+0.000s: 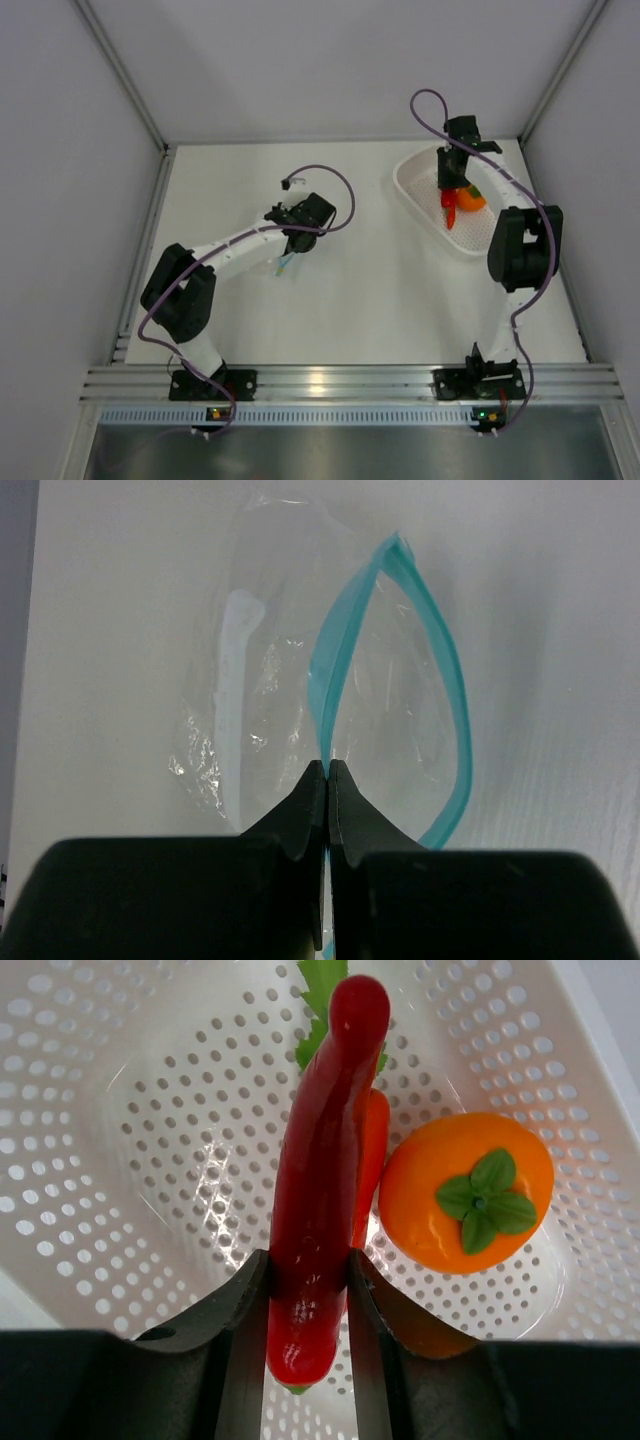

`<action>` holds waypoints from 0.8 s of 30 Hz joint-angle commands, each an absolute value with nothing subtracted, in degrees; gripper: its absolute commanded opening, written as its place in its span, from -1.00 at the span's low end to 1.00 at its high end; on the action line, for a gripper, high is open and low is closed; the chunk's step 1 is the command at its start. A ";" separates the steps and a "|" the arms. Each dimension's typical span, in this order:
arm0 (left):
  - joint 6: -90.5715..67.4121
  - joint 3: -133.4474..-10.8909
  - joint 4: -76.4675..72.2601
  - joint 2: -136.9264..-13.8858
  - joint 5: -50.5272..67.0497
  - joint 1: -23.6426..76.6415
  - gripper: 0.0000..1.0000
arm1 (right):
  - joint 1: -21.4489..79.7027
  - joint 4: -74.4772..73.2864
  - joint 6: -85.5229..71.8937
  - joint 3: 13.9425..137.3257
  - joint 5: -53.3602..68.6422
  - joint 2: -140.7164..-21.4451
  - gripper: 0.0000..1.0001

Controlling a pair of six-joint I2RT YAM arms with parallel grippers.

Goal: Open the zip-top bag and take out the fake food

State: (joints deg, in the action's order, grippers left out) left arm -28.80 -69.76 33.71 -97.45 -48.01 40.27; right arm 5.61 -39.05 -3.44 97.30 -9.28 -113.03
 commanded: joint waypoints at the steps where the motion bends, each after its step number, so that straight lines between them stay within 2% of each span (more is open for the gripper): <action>1: -28.30 -72.77 35.33 -100.27 -46.85 38.33 -1.00 | 5.71 -41.57 -0.79 103.26 -6.16 -115.12 -0.35; 3: -28.04 -73.73 35.42 -101.60 -45.89 37.80 -1.00 | 5.80 -42.88 -0.88 104.32 -5.28 -115.92 -0.28; 4: -27.86 -73.91 35.42 -102.04 -45.88 37.53 -1.00 | 5.97 -43.06 -0.97 104.50 -4.93 -115.67 -0.07; 7: -28.04 -74.62 35.42 -103.09 -45.62 37.35 -1.00 | 6.15 -42.80 -1.49 103.80 -5.53 -113.48 0.08; 8: -27.95 -74.79 35.42 -103.27 -45.62 37.35 -1.00 | 6.15 -42.54 -1.76 102.75 -5.28 -112.51 0.23; 9: -27.86 -75.23 35.42 -103.36 -45.44 37.35 -1.00 | 6.15 -42.28 -1.84 102.22 -5.01 -111.63 0.50; 10: -27.69 -75.50 35.42 -103.36 -45.09 37.27 -1.00 | 6.07 -42.80 -2.11 101.87 -5.53 -109.88 0.98; 13: -27.25 -76.81 35.42 -103.18 -44.13 37.18 -1.00 | 6.15 -41.24 -4.56 98.45 -4.93 -103.14 0.99; 17: -26.81 -78.48 35.42 -102.66 -43.51 37.18 -1.00 | 7.82 -35.17 -8.25 86.16 -0.27 -90.55 0.99; 21: -26.54 -79.63 35.42 -102.92 -42.37 36.65 -0.89 | 8.17 -21.65 -17.30 71.58 15.25 -75.88 0.99; 22: -26.46 -79.80 35.33 -103.09 -42.10 36.65 -0.83 | 7.74 -18.40 -18.88 64.76 21.38 -70.11 0.99; 24: -26.54 -79.89 35.42 -103.01 -41.49 36.56 -0.74 | 7.47 -12.51 -23.19 59.44 24.68 -65.06 0.99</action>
State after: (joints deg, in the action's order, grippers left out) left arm -26.92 -77.80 34.94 -103.55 -42.48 37.04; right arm 7.44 -25.71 -14.81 66.39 12.12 -71.31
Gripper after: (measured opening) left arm 0.120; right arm 0.992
